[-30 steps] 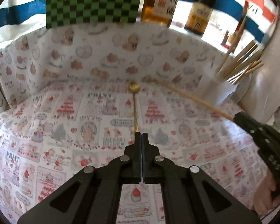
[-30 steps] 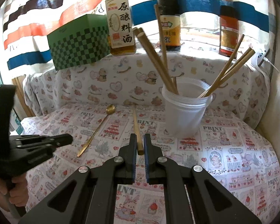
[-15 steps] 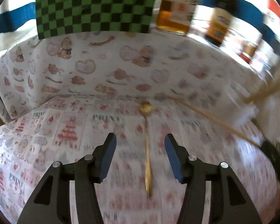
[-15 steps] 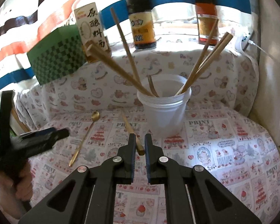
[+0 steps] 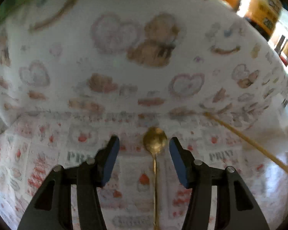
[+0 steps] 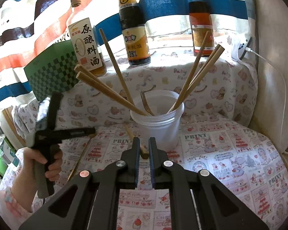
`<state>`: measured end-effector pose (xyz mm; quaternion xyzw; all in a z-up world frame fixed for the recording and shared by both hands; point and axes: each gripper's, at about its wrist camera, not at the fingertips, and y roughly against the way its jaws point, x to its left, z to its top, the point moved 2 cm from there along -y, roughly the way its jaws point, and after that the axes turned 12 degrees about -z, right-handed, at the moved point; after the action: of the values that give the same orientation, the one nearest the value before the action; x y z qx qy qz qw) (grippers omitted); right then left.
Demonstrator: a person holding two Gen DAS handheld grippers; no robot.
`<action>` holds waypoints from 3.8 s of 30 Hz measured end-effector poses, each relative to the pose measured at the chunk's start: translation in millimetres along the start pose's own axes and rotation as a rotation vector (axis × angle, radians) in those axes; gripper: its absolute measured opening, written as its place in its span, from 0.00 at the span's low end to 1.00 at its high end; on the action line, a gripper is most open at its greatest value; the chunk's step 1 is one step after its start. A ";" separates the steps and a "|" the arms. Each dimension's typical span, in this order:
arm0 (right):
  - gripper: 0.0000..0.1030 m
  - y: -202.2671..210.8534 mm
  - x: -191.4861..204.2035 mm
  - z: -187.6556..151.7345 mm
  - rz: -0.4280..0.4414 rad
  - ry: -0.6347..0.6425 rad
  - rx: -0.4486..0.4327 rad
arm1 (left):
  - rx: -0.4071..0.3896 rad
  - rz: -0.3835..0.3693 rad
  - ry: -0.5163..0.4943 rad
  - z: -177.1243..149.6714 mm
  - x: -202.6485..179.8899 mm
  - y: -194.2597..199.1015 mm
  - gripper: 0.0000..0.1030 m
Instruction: Organize utensils
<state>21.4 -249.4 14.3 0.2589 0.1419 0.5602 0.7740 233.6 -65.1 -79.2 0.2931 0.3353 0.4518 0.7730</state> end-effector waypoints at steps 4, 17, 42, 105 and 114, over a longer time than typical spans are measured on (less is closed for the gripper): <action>0.10 0.0 0.8 -0.3 -0.011 0.012 -0.010 | 0.003 0.040 -0.053 0.0 -6.3 -6.7 0.36; 0.09 15.6 -8.5 7.0 0.023 -0.045 -0.058 | -0.225 -0.010 -0.116 -5.9 -34.9 105.0 0.25; 0.06 43.4 -12.4 19.5 0.084 -0.042 -0.122 | -0.519 0.032 -0.168 -79.2 -69.8 205.4 0.25; 0.07 -58.4 27.9 -33.3 0.009 0.249 0.320 | -0.494 0.065 0.010 -79.8 -30.3 198.1 0.02; 0.07 27.0 2.7 6.3 0.190 0.037 -0.098 | -0.508 0.058 0.029 -79.7 -25.7 202.7 0.02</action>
<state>4.0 -241.9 34.8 0.2227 0.1033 0.6418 0.7265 60.0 9.1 32.5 0.0923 0.2134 0.5479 0.8036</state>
